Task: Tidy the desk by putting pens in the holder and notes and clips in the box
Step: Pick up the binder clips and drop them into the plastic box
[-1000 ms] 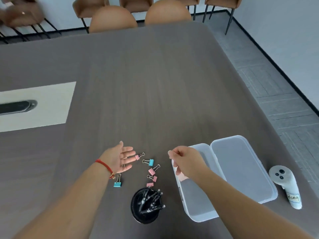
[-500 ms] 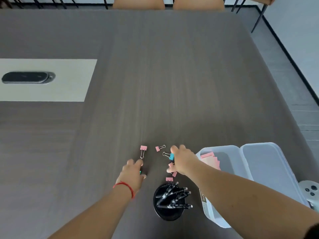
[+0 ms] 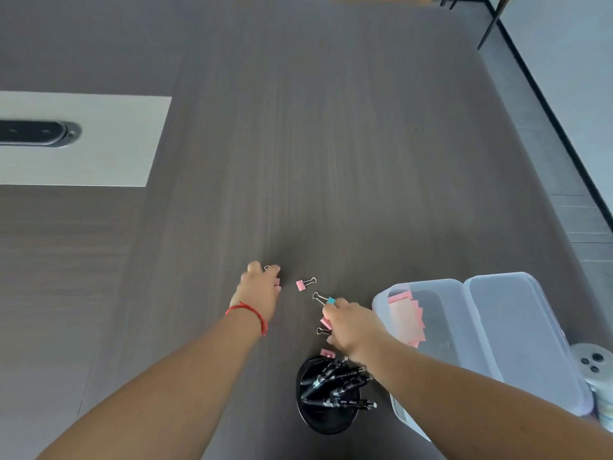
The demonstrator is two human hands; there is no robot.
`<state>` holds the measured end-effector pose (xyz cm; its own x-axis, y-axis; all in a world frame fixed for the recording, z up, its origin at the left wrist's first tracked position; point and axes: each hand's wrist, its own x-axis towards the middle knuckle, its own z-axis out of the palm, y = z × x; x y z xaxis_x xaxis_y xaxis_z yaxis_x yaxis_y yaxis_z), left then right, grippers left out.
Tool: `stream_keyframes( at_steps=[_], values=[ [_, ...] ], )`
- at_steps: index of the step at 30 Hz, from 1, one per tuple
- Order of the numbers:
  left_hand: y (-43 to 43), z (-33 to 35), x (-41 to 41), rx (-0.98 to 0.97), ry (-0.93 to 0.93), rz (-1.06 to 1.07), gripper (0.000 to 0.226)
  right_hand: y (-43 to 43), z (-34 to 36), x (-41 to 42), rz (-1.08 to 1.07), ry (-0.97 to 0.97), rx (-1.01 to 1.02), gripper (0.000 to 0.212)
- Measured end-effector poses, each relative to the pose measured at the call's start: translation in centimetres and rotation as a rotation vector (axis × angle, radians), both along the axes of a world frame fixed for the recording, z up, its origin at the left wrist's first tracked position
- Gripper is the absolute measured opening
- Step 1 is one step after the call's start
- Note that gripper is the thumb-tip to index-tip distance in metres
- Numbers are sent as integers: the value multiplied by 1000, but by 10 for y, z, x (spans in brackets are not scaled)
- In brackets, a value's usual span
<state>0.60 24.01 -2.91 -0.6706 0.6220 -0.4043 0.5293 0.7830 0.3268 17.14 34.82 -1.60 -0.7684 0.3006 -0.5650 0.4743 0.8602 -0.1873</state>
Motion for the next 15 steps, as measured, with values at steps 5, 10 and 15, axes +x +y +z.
stream_keyframes(
  at_steps=[5, 10, 15],
  values=[
    [9, -3, 1, -39, 3, -15, 17, 2, 1, -6, 5, 31, -10, 33],
    [7, -4, 0, -49, -33, -19, 14, 2, 4, -8, 5, 74, -17, 34],
    [-9, 4, -6, 47, -121, 45, 12, 7, 9, -10, -16, 107, -38, 42]
  ],
)
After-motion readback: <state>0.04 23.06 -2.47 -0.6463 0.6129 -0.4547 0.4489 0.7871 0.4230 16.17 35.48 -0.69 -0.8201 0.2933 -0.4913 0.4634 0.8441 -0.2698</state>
